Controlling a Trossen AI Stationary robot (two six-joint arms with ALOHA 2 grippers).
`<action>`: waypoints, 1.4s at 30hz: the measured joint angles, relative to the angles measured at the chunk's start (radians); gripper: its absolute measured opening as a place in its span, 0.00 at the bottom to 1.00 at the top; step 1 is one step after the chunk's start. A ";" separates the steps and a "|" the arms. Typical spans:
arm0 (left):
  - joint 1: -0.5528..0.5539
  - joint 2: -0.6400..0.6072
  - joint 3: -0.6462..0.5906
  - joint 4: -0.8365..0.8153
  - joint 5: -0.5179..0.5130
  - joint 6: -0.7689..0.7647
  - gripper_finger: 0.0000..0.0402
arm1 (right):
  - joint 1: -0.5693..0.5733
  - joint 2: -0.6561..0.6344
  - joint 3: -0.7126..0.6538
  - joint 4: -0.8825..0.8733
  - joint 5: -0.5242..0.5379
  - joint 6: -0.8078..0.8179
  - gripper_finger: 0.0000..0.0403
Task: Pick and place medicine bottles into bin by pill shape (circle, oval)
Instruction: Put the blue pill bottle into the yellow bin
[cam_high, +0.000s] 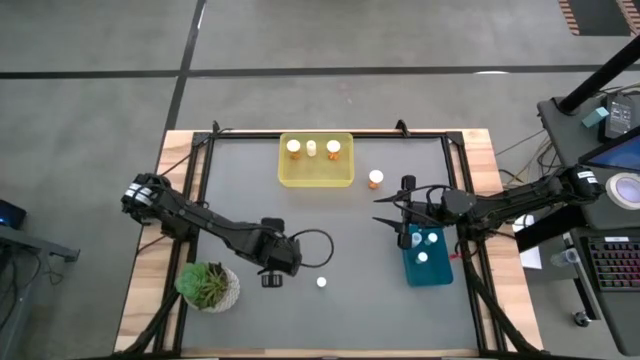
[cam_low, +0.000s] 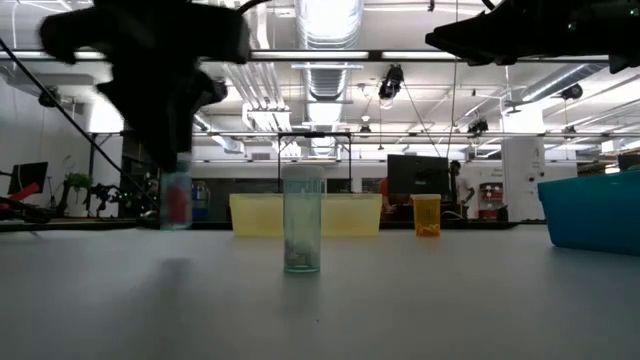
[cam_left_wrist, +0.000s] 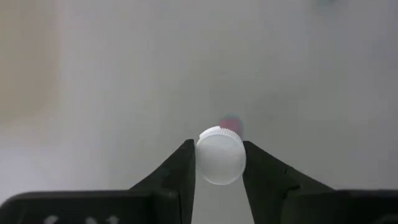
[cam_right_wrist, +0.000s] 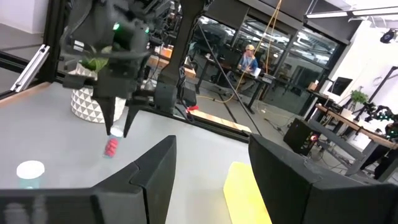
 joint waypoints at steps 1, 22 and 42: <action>0.011 -0.002 0.014 0.001 0.000 0.020 0.22 | 0.000 0.000 0.000 0.000 0.000 -0.001 0.48; 0.524 -0.006 0.207 0.072 -0.007 0.566 0.22 | 0.000 0.000 0.000 0.000 0.008 -0.011 0.48; 0.800 0.032 0.196 0.207 0.103 0.660 0.25 | 0.000 0.000 0.000 -0.006 0.009 -0.013 0.48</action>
